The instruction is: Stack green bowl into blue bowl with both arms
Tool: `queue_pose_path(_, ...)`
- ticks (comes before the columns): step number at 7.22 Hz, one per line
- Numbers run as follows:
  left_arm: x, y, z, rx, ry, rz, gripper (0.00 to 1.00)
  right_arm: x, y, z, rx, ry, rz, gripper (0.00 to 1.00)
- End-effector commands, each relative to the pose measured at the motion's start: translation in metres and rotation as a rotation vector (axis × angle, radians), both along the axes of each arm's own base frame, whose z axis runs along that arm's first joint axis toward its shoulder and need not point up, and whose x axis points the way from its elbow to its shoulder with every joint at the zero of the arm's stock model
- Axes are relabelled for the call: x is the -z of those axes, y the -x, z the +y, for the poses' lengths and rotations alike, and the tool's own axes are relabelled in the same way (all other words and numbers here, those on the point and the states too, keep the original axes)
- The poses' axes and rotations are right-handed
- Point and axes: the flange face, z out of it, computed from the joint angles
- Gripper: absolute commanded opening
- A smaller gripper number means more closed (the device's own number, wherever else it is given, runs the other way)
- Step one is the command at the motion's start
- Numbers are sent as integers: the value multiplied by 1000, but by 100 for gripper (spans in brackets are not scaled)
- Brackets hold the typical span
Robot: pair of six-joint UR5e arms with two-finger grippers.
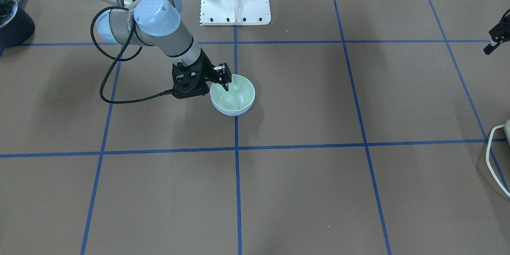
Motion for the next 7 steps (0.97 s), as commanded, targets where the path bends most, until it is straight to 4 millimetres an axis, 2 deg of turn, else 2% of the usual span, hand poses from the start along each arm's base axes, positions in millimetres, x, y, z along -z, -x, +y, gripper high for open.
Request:
queue_pose_path(1,0,1,0,-6,-7,-3,99,-9,-69,-58,-40,25,-15,100)
queue_pose_path(2,-6,2,0,-6,-3,-6,99,-37,-118,-93,-43,-30,14,100)
queue_pose_path(3,-11,5,-1,-14,-11,-13,99,-82,-175,-121,-25,-90,50,100)
queue_pose_path(4,-15,13,-2,-2,-11,-17,99,-117,-230,-150,-13,-106,72,100)
queue_pose_path(5,-22,23,-3,7,-9,-16,99,-152,-286,-172,-27,-111,105,100)
queue_pose_path(6,-33,30,-6,1,-3,-2,99,-198,-332,-188,-9,-149,153,100)
queue_pose_path(7,-36,35,-13,9,-4,-1,99,-237,-378,-205,-1,-158,183,100)
